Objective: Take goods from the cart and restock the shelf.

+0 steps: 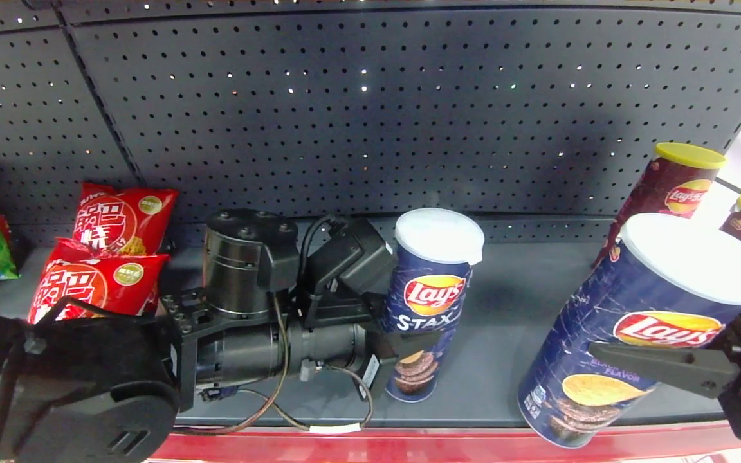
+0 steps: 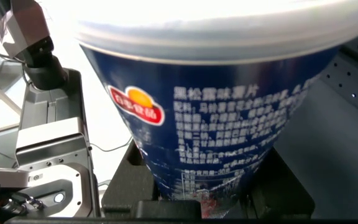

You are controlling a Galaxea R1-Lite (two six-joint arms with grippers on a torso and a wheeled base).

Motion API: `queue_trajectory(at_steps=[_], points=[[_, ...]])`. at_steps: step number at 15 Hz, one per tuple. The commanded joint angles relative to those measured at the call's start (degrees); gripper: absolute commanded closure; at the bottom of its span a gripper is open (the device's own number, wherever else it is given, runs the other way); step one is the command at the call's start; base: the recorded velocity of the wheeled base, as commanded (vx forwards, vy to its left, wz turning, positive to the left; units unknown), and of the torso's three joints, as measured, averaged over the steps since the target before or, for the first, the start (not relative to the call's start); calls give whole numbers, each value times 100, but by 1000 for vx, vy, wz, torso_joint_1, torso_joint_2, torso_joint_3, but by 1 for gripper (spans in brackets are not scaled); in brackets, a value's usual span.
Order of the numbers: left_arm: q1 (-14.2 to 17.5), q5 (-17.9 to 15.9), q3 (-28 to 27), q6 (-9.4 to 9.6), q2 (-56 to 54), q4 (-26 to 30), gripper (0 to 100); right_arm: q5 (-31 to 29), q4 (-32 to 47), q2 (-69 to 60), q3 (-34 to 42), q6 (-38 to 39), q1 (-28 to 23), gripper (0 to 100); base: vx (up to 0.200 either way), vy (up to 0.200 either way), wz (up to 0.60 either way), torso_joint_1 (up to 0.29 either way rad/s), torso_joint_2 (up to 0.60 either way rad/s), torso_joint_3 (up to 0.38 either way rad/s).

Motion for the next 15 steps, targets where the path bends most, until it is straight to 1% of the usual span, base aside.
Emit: queue_trajectory(at_steps=[1, 2, 3, 9, 11, 13, 14, 15], points=[[-3, -4, 84, -1, 28, -3, 100, 2, -5, 29, -7, 1, 2, 100, 0, 0, 0, 0, 0, 0], [-3, -4, 102, -1, 28, -3, 100, 2, -5, 64, -7, 1, 2, 100, 0, 0, 0, 0, 0, 0], [-3, -4, 128, -1, 28, -3, 0, 2, -32, 64, -7, 1, 2, 100, 0, 0, 0, 0, 0, 0], [41, -4, 234, -1, -42, -3, 0, 2, -120, 99, 11, 36, 2, 100, 0, 0, 0, 0, 0, 0], [58, -4, 348, -1, -183, -3, 0, 2, -120, 108, 11, 36, 2, 100, 0, 0, 0, 0, 0, 0], [102, 5, 814, -10, -631, 6, 0, 2, -120, 170, 11, 36, 11, 100, 0, 0, 0, 0, 0, 0], [172, 5, 1025, -10, -798, 6, 0, 2, -120, 178, 11, 28, 11, 100, 0, 0, 0, 0, 0, 0], [445, -4, 1561, -1, -1273, 6, 0, 2, -120, 205, 2, 28, 11, 100, 0, 0, 0, 0, 0, 0]])
